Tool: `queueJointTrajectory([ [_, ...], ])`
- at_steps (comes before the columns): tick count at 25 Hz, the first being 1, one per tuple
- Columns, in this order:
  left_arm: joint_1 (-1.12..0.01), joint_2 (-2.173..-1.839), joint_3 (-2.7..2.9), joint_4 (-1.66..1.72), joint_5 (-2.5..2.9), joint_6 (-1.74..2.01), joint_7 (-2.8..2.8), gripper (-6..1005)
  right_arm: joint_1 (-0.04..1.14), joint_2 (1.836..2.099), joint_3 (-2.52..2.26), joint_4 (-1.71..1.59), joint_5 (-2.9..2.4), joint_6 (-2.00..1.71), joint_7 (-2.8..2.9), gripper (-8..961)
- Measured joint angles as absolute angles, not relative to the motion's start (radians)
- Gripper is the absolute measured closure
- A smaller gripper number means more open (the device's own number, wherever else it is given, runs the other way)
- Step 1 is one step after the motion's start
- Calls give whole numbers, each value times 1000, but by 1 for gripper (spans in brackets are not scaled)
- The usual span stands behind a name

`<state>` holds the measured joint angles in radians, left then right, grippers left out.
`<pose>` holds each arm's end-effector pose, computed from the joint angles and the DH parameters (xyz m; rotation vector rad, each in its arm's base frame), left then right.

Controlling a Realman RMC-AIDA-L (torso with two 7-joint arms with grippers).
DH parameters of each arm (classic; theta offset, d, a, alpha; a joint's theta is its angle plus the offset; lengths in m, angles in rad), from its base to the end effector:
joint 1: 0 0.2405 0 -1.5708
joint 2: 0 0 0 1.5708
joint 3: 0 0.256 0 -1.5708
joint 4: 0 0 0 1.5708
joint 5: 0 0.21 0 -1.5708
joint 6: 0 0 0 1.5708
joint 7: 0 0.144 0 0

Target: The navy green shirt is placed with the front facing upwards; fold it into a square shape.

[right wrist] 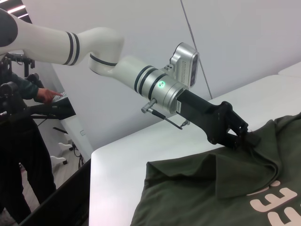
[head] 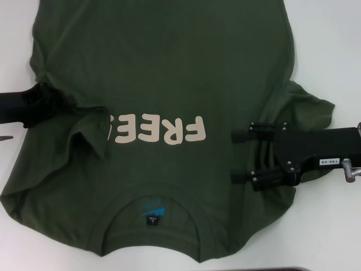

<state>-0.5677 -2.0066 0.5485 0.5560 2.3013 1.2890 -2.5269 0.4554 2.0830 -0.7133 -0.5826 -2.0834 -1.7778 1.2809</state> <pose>-0.3301 0.3479 0.0150 -1.8286 -2.1267 -0.5464 0.2738 0.2677 -0.0201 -2.9654 0.6317 0.7978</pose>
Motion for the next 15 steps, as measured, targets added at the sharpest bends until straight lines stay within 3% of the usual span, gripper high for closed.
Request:
queueJointTrajectory([
  [8,-567,-2002,534,556,2283,1305,-2529,983,456,2083,-713,-583,-2084,-1778,1281,9],
  [15,-572,-2007,531,552,2199,1336,-2512,982,453,2083,-713,-581,-2085,-1778,1279,9],
])
